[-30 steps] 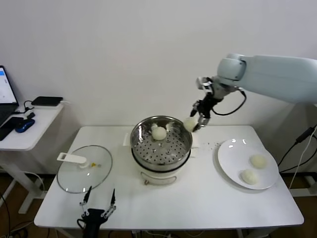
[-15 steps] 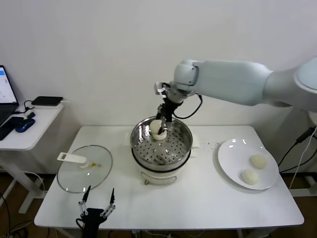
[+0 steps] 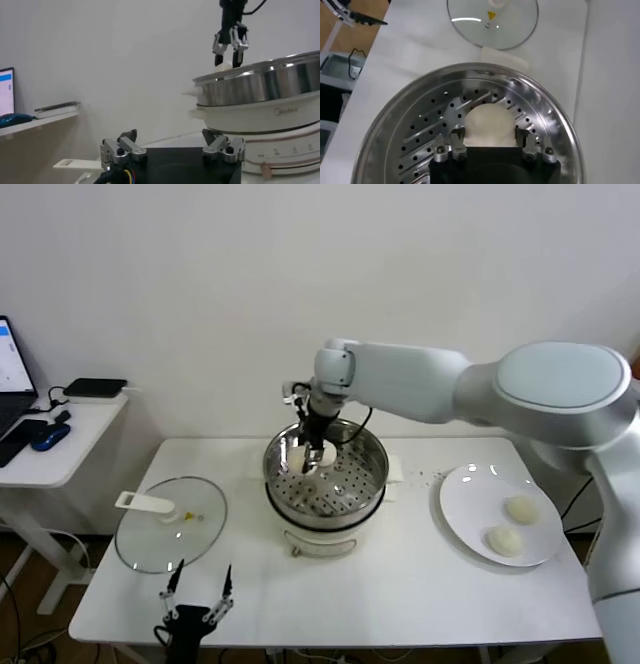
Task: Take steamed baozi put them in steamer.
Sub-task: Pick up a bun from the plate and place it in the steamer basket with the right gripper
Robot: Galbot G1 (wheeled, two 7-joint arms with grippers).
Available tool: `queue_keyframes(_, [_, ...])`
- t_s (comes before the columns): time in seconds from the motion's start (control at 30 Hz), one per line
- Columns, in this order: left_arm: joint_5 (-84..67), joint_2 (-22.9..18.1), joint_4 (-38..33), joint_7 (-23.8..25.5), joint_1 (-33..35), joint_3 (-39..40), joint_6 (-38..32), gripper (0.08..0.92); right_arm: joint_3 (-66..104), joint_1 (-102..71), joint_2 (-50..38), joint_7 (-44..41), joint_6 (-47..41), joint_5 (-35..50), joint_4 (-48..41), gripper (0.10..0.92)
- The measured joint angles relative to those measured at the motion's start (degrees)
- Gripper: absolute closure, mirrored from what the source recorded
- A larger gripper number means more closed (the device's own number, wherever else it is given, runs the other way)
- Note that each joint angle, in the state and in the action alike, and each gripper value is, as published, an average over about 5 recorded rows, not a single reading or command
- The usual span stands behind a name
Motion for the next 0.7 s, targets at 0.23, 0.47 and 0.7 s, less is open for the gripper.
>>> queue_keyframes(0.23, [0.2, -0.25, 0.09, 0.15, -0.2, 0.23, 0.0, 0.177, -0.12, -2.05, 1.68, -0.49, -0.06, -1.91, -2.51, 0.36])
queue_keyframes(0.47, [0.57, -0.5, 0.25, 0.17, -0.3, 0.21, -0.06, 0.177, 1.05, -3.52, 2.67, -0.41, 0.02, -2.96, -4.39, 0.235])
queue_keyframes(0.7, [1.14, -0.71, -0.13, 0.16, 0.0, 0.32, -0.11, 0.177, 1.04, -1.68, 1.71, -1.43, 0.85, -1.42, -3.44, 0.203])
